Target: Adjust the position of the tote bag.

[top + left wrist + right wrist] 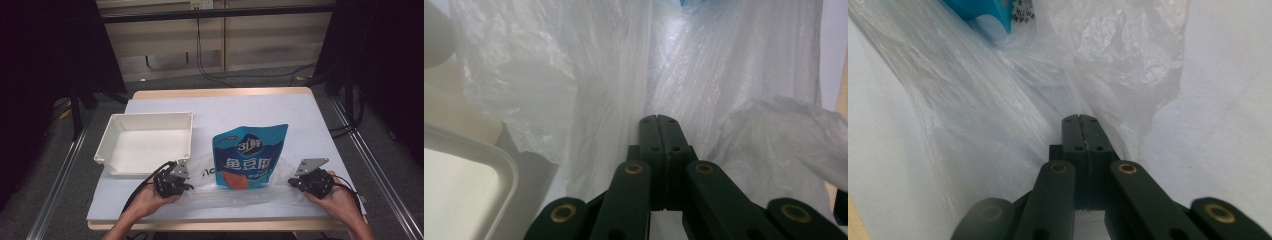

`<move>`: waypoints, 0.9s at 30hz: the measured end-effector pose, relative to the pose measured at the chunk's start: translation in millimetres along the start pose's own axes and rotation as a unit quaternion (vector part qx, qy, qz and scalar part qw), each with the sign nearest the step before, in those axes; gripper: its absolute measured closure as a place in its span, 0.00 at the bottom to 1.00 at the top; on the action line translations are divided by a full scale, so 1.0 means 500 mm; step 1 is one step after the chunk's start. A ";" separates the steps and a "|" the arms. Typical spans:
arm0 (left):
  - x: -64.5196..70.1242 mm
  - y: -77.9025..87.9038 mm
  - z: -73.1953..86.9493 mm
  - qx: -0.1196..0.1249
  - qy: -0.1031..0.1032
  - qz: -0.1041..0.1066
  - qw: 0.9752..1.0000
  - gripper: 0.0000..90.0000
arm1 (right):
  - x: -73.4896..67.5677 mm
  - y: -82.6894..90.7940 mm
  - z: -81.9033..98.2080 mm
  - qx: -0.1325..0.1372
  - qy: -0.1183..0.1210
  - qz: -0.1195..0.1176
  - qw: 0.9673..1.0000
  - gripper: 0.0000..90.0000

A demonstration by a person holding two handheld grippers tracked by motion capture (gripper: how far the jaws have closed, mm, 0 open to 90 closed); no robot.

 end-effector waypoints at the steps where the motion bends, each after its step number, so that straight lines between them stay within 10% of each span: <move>1: 0.000 -0.001 0.001 0.006 0.003 -0.003 1.000 1.00 | 0.002 0.000 0.000 0.004 0.002 0.007 1.000 1.00; 12: -0.013 -0.004 -0.002 0.012 -0.006 -0.027 1.000 1.00 | 0.002 0.004 0.004 0.005 -0.004 -0.002 1.000 1.00; 27: -0.023 -0.004 0.001 0.029 0.019 -0.009 0.999 1.00 | 0.006 0.023 0.034 0.013 -0.026 0.015 0.999 1.00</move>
Point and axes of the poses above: each handheld gripper's, and its own axes: y roughly backward along the jaws, z roughly out of its underside, x roughly to its right, the point moved 5 cm from there along -y, roughly forward along the jaws, and after that the axes turned 4 degrees about x, right-handed, at the moved point
